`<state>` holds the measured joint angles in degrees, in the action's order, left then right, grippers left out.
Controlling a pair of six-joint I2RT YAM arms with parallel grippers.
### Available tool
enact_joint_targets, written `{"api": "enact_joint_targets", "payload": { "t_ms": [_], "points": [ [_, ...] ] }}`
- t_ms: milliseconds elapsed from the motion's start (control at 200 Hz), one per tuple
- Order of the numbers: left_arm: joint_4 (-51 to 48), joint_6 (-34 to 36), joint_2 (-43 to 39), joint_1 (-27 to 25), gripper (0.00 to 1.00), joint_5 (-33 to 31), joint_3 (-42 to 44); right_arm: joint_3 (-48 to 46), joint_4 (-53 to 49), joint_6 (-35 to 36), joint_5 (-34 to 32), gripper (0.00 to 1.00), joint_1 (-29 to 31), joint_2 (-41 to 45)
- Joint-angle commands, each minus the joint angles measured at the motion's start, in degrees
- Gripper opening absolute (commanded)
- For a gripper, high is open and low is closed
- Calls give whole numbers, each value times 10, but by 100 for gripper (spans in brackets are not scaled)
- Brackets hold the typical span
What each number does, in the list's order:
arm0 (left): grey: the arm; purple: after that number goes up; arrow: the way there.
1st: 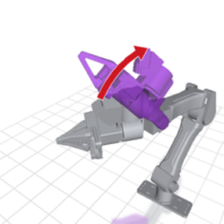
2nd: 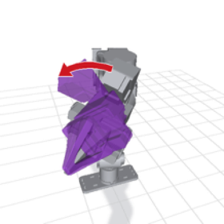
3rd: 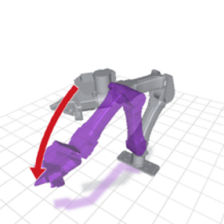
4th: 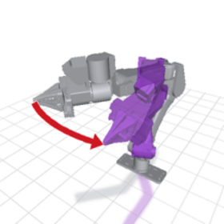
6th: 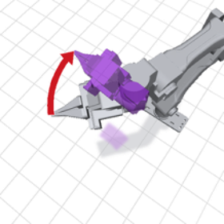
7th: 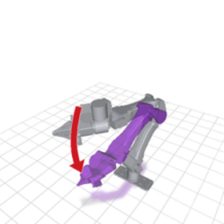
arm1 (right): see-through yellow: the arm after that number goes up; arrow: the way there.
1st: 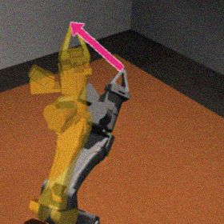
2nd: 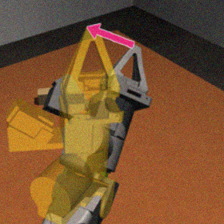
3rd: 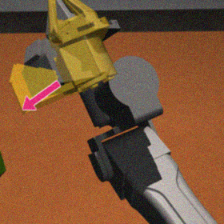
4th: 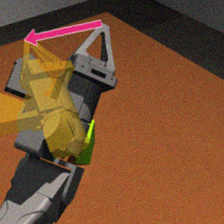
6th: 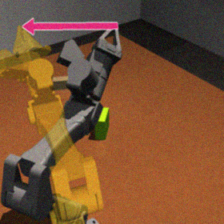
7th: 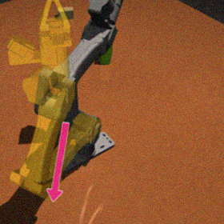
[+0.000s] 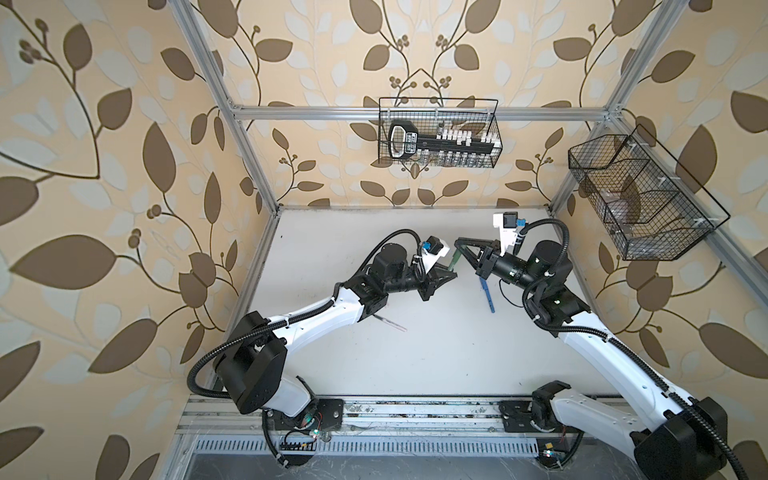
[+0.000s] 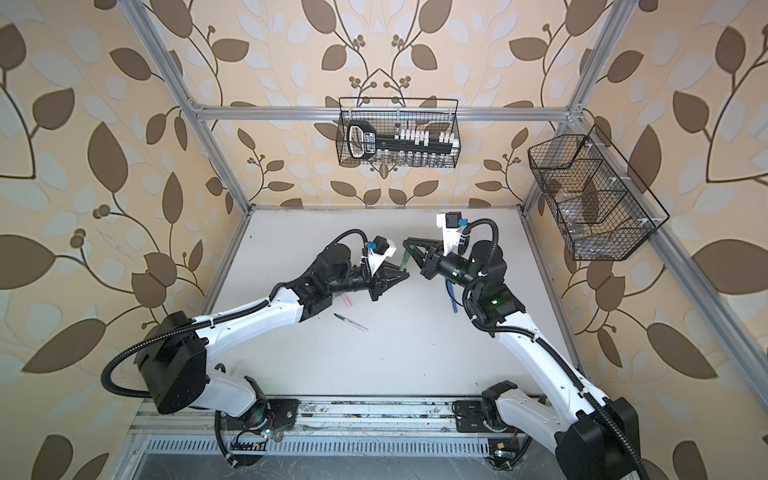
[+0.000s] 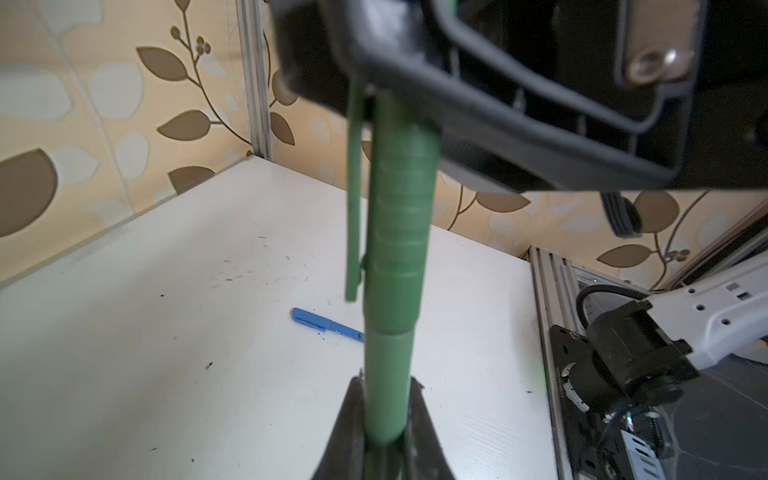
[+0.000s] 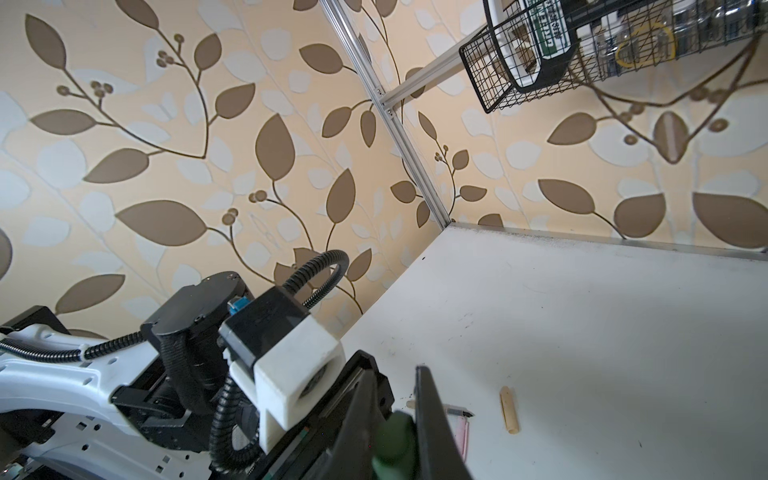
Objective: Insert the pens into the pen caps
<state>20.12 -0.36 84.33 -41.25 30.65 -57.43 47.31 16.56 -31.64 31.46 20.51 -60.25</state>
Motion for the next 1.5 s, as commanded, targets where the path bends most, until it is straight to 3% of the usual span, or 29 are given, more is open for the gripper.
{"api": "enact_joint_targets", "payload": {
  "t_ms": [0, 100, 190, 255, 305, 365, 430, 815, 1125, 1494],
  "points": [
    [179, -61, -23, 33, 0, -21, -85, -13, -167, 1, 144, 0, 15, 9],
    [83, -37, -23, 16, 0, -12, -63, 18, -199, 26, 156, 1, -7, 26],
    [39, -40, -23, 0, 0, -3, -32, 42, -223, 47, 167, 18, -25, 38],
    [27, -54, -8, -8, 0, 4, -8, 55, -241, 60, 172, 41, -36, 49],
    [26, -70, -4, -10, 0, 6, 7, 56, -242, 61, 167, 53, -45, 61],
    [36, -87, -8, -12, 0, 12, 25, 54, -235, 60, 160, 61, -55, 76],
    [41, -94, -14, -19, 0, 10, 42, 55, -235, 58, 158, 63, -66, 85],
    [5, -72, -58, -45, 0, -9, 38, 57, -240, 45, 153, 59, -84, 36],
    [-6, -68, -43, -46, 0, -3, 22, 59, -208, 41, 167, 55, -50, 19],
    [-6, -61, -36, -50, 0, 4, 14, 55, -179, 18, 177, 26, -42, -18]
  ]
}}
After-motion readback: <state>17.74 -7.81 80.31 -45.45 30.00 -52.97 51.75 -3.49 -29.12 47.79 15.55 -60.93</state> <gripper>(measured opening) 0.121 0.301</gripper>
